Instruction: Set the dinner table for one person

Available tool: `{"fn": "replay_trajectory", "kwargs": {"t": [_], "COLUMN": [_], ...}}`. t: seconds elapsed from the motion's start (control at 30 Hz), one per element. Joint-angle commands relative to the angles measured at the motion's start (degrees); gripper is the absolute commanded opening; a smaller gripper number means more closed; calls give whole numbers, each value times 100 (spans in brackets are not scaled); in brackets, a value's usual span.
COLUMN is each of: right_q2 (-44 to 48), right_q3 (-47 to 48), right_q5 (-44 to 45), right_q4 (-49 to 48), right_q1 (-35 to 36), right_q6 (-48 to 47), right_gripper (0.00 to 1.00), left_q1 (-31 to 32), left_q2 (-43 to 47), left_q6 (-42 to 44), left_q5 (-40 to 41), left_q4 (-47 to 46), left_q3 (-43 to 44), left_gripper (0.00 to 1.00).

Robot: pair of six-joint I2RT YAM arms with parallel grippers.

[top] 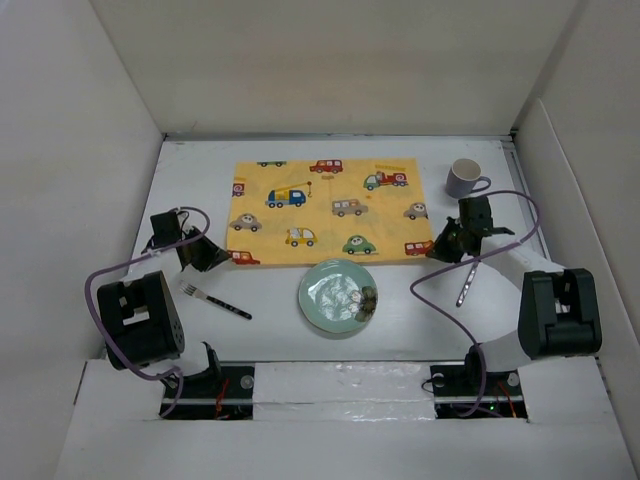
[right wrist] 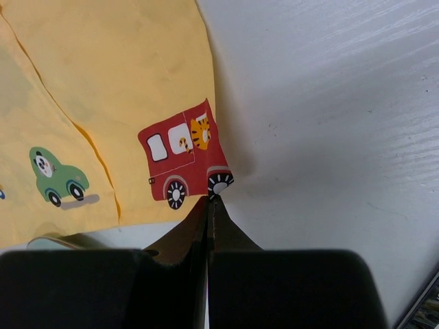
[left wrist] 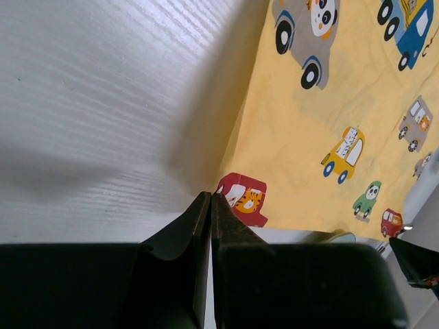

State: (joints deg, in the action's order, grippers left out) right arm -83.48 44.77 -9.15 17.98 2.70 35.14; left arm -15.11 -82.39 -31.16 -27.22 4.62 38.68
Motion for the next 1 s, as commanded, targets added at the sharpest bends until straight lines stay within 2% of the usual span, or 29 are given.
{"fn": "replay_trajectory", "kwargs": {"t": [0.0, 0.03, 0.07, 0.17, 0.2, 0.23, 0.27, 0.3, 0.33, 0.37, 0.4, 0.43, 0.47, 0.5, 0.53, 0.57, 0.6, 0.63, 0.67, 0.77, 0.87, 0.9, 0.97], "right_q2": [201, 236, 262, 507, 630, 779, 1138, 1324, 1526, 1885, 2036, 2142, 2213, 2231, 2188, 2144, 2021, 1959, 1889, 1380, 747, 580, 186], "right_q3": [-39, -30, 39, 364, 435, 497, 532, 506, 428, 140, -72, -309, -520, -740, -1107, -1259, -1374, -1558, -1646, -1726, -1814, -1849, -1919], "right_q5": [168, 185, 185, 106, 89, 106, 97, 36, -304, -873, -878, -1400, -1562, -1686, -1878, -2002, -2099, -2344, -2416, -2557, -2522, -2531, -2522], "right_q4": [66, 83, 170, 592, 715, 829, 1013, 1058, 1007, 910, 787, 482, 366, 251, 146, -125, -241, -407, -809, -1278, -1962, -2156, -2684], "right_q1": [-33, -33, -33, -33, -33, 54, 55, 151, 291, 380, 467, 703, 810, 924, 1038, 1240, 1337, 1443, 1548, 1918, 2138, 2199, 2200], "right_q6": [-112, -112, -112, -261, -305, -323, -340, -349, -402, -411, -376, -306, -236, -166, -60, -33, 2, 98, 177, 266, 441, 616, 810], "right_gripper": [3, 12, 31, 54, 57, 57, 58, 55, 41, 0, 0, 0, 0, 7, 22, 46, 53, 56, 61, 62, 60, 58, 52], "left_q1": [-27, -27, -27, -27, -27, -27, 26, 78, 305, 473, 640, 998, 1167, 1317, 1466, 1737, 1888, 2037, 2178, 2636, 2689, 2689, 2689], "left_q2": [320, 355, 416, 645, 715, 855, 934, 1005, 1180, 1286, 1400, 1592, 1664, 1700, 1717, 1717, 1709, 1735, 1770, 1928, 2191, 2244, 2455], "left_q6": [259, 277, 294, 400, 409, 426, 418, 426, 444, 470, 479, 488, 488, 505, 540, 593, 645, 663, 646, 681, 629, 620, 585], "left_q5": [147, 147, 191, 296, 331, 410, 550, 630, 709, 849, 885, 938, 1008, 956, 895, 746, 745, 771, 945, 1052, 877, 894, 973], "left_q4": [276, 293, 381, 592, 662, 732, 872, 943, 970, 970, 901, 830, 804, 795, 777, 777, 803, 838, 899, 988, 1023, 1032, 1206], "left_q3": [-97, -88, -19, 314, 464, 605, 902, 1061, 1194, 1360, 1388, 1406, 1475, 1528, 1564, 1625, 1652, 1669, 1652, 1512, 1170, 1073, 871], "left_gripper": [0, 1, 18, 49, 57, 61, 72, 79, 87, 99, 99, 99, 99, 99, 99, 90, 73, 43, 0, 0, 0, 1, 10]}}
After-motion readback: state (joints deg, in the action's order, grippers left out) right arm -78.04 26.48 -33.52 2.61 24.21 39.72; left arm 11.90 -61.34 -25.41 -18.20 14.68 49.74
